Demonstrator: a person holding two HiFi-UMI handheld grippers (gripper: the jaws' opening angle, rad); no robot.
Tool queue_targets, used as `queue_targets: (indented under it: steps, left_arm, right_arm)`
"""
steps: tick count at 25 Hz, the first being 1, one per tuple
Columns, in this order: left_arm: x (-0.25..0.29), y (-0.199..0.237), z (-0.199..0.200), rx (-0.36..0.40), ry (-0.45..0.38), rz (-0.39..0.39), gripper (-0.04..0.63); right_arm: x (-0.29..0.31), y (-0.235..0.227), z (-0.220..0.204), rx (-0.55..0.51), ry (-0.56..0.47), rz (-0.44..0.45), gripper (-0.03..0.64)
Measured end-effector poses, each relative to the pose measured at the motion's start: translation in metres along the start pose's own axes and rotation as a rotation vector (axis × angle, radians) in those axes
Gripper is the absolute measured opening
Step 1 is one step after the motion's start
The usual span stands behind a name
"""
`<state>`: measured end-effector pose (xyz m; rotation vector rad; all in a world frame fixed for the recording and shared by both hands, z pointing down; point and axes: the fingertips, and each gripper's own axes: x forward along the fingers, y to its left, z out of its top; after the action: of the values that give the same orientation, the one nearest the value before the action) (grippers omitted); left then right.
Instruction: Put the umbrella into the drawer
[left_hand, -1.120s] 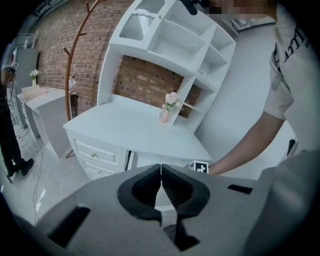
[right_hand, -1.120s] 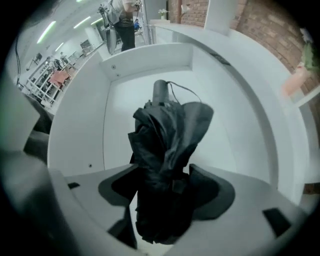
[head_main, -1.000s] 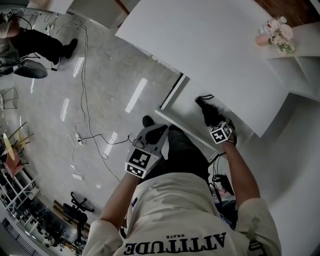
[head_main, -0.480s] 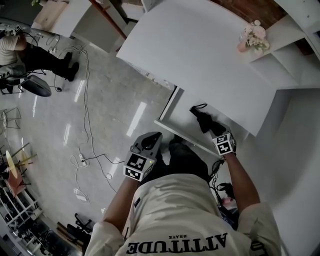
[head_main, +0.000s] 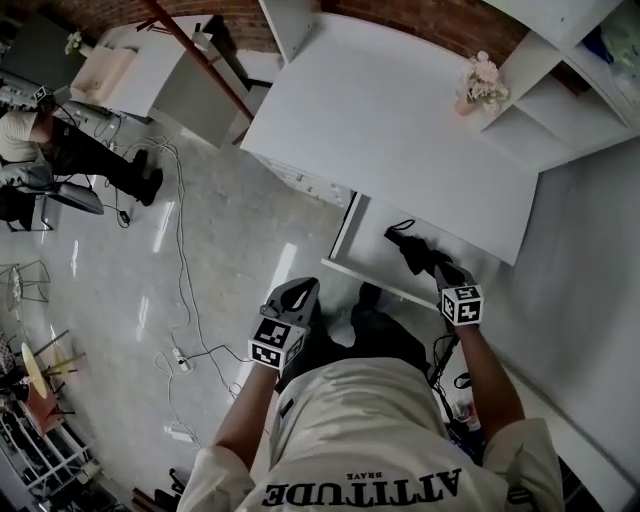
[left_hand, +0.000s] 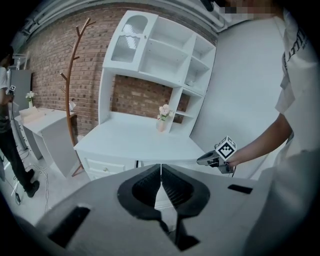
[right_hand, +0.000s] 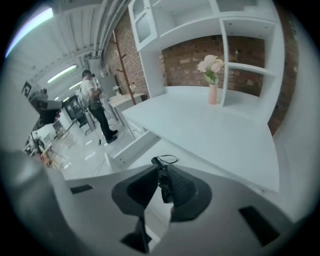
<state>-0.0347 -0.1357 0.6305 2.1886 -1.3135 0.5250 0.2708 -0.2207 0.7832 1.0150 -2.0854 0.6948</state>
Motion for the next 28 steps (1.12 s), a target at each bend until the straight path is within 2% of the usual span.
queue_targets:
  steps: [4,10,13,17,22,28]
  left_arm:
    - [-0.019,0.014,-0.004,0.010,-0.017,-0.012,0.028]
    - [-0.049,0.037,-0.016,0.031,-0.023,-0.042,0.028]
    - [-0.062,0.044,-0.019,0.053,-0.030,-0.066,0.028]
    - [-0.075,0.047,-0.023,0.118,-0.031,-0.095,0.028]
    - [-0.078,0.053,-0.018,0.160,-0.059,-0.154,0.028]
    - [-0.095,0.051,-0.016,0.224,-0.071,-0.216,0.028]
  right_arm:
    - [-0.019,0.013,0.014,0.114,-0.092,-0.034,0.051]
    - [-0.049,0.053,0.039,0.172,-0.214,-0.074,0.037]
    - [-0.067,0.077,0.049,0.181,-0.265,-0.076,0.035]
    - [-0.089,0.105,0.053,0.178,-0.311,-0.097,0.034]
    - [-0.110,0.132,0.050,0.179,-0.363,-0.159,0.034]
    - [-0.148,0.163,0.035,0.129,-0.365,-0.249,0.035]
